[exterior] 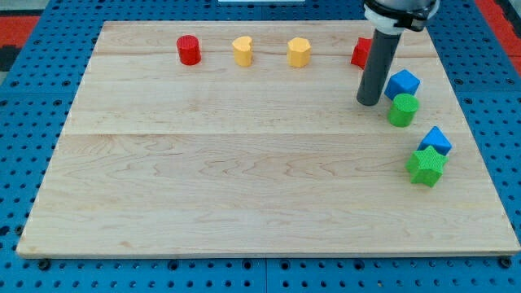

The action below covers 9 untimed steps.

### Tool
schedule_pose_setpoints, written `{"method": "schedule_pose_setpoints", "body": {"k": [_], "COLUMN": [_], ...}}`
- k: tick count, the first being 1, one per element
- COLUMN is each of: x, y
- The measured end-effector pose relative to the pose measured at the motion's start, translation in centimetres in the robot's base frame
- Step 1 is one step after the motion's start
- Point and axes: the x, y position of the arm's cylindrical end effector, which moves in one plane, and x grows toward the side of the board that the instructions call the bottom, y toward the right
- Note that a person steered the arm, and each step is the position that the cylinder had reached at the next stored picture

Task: Push green circle slightly right

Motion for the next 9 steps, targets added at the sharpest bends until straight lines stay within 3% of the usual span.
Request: {"method": "schedule_pose_setpoints", "body": {"k": [1, 2, 4, 6, 9], "x": [0.5, 0.6, 10.1, 7.5, 6.0], "y": [3.8, 1.9, -5.2, -9.5, -9.6]}}
